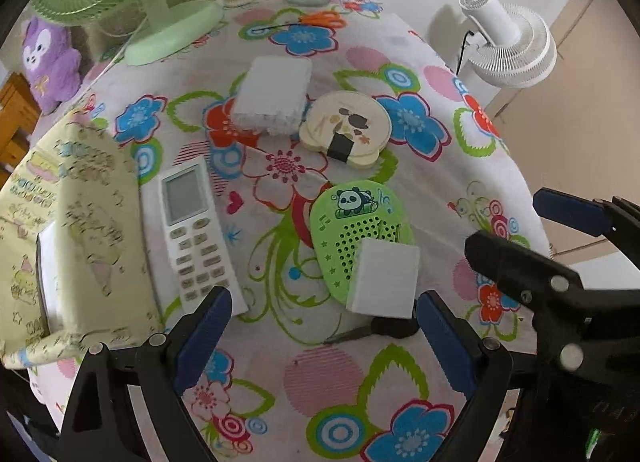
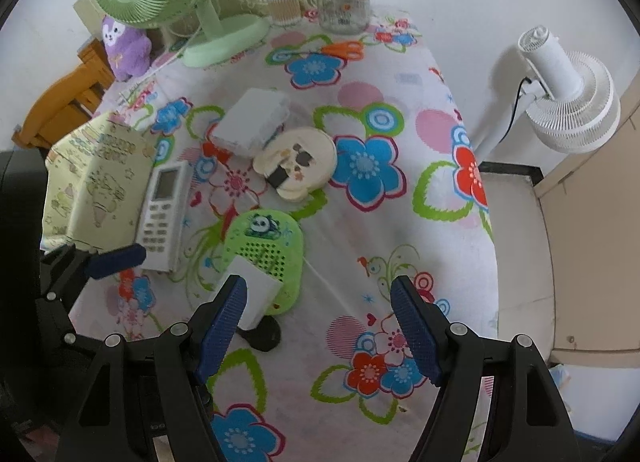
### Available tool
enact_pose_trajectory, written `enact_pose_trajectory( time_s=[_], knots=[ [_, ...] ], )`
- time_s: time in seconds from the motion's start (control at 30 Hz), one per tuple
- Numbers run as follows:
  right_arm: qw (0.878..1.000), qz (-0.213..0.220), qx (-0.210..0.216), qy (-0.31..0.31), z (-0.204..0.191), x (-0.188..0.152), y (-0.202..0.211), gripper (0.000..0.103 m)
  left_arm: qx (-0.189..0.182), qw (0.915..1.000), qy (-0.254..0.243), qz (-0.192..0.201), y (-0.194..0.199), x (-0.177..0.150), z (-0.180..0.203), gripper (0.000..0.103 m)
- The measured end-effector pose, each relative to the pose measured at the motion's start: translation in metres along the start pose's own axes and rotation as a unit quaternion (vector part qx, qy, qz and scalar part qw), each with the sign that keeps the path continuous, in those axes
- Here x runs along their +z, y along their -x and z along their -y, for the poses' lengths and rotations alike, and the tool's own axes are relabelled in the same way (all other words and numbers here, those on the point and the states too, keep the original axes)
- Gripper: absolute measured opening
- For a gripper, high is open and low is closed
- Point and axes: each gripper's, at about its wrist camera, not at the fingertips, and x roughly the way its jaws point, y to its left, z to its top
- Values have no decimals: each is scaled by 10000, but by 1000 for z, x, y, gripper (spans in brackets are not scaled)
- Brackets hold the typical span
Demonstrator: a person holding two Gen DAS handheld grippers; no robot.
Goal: Organize rigid objects
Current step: 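Lower the left tool onto the white cube charger and close it, then lift the white charger with the left tool while the right tool closes on the black key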
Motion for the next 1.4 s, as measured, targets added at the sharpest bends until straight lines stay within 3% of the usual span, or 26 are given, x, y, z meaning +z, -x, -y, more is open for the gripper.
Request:
enact_pose_trajectory(
  time_s=[0.37,0.7,0.83,0.9,1.4],
  knots=[
    [9992,-250,13,-304,24,-8,-25,77,-80,9993,-241,-275,-32,10,19,88],
    [9985,-371,87,-393,28,-9,-35,77,-141,9985,-206,-495,-42,14,23,65],
    [9983,-397,113,-407,29,-7,-38,77,-109,9988,-242,-416,-40,14,26,57],
    [9981,-394,151,-450,29,-6,-38,77,-57,9991,-259,-340,-38,15,27,41],
    [9986,-343,166,-372,8,-3,-32,77,-154,9992,-333,-165,-21,5,11,41]
  ],
)
